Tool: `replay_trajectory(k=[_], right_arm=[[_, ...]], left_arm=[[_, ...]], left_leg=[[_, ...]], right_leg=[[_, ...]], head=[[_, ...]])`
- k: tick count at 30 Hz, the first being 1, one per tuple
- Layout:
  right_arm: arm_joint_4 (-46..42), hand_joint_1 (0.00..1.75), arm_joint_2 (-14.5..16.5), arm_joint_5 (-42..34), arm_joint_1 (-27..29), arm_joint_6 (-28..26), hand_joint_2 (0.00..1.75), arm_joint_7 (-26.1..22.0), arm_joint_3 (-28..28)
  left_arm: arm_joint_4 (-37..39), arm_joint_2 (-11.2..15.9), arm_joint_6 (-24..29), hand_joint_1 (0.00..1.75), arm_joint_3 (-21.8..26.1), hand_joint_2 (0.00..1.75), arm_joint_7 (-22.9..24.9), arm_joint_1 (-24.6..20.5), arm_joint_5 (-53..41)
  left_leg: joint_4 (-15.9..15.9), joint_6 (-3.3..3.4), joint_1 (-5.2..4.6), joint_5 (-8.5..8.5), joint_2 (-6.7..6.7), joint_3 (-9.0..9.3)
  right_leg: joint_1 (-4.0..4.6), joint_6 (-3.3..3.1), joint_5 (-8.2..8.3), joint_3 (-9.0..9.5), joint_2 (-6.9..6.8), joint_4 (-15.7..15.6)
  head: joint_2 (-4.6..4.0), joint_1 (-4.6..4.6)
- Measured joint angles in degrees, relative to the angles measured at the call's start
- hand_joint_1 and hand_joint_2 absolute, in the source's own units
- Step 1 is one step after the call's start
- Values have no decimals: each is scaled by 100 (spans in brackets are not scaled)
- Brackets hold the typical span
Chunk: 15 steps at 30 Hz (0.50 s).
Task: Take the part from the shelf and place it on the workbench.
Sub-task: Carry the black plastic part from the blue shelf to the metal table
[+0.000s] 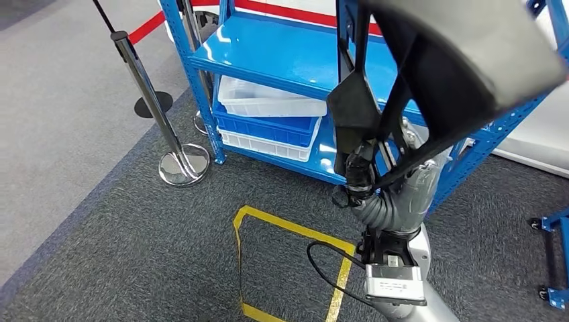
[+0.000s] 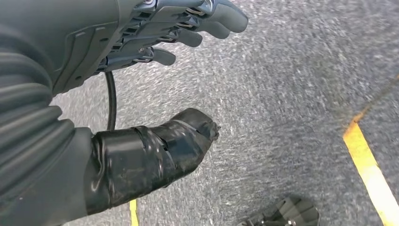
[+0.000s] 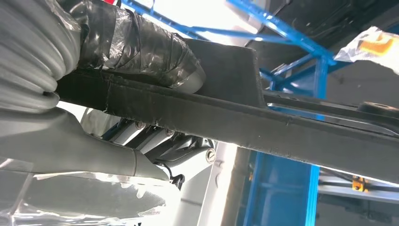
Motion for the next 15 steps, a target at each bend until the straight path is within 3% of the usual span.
replay_trajectory(k=[1,3,4,6,8,10,11,13,15], right_arm=[[0,175,-2,-2,0,1,175,3,0],[-1,175,-4,-12,-3,3,175,11,0],[-1,175,-4,-22,-6,4,175,13,0],[-2,175,-3,-60,-18,4,175,13,0],[-3,175,-2,-107,-24,4,175,11,0],[-3,175,-2,-148,-20,4,175,6,0],[-3,175,-1,-172,-19,4,175,3,0],[-3,175,-1,-217,-21,4,175,-8,0],[-3,175,-2,-279,-24,4,175,-28,0]], left_arm=[[0,1,1,0,0,175,3,-2,-1],[1,8,4,0,0,175,13,10,-1],[1,7,5,0,0,175,19,24,-1],[1,5,8,0,0,175,31,32,-2],[0,-3,8,0,0,175,34,20,-3],[0,-3,8,0,0,175,38,19,-3],[1,-3,8,0,0,175,40,26,-5],[1,-3,15,0,0,175,40,36,-14],[0,-7,33,0,0,175,37,14,-33]], left_leg=[[31,-28,13,2,-53,-52],[38,-86,39,25,-159,-112],[65,-117,40,8,-138,-135],[371,-189,48,-162,64,-292],[1045,-275,91,-444,305,-647],[1497,-336,146,-515,382,-919],[1431,-355,169,-401,402,-909],[745,-368,197,-6,537,-599],[109,-332,140,203,732,-292]], right_leg=[[4,-14,-29,23,59,-61],[10,-51,-5,39,-22,-112],[0,-78,8,58,-83,-148],[-27,-120,32,106,-222,-218],[-14,-131,32,126,-367,-238],[-9,-131,19,131,-514,-238],[-9,-126,9,138,-580,-238],[-12,-96,-16,172,-696,-240],[8,-43,-43,199,-793,-245]], head=[[0,-1],[0,3],[0,-6],[0,-58],[0,-104],[0,-106],[0,-107],[0,-108],[0,-101]])
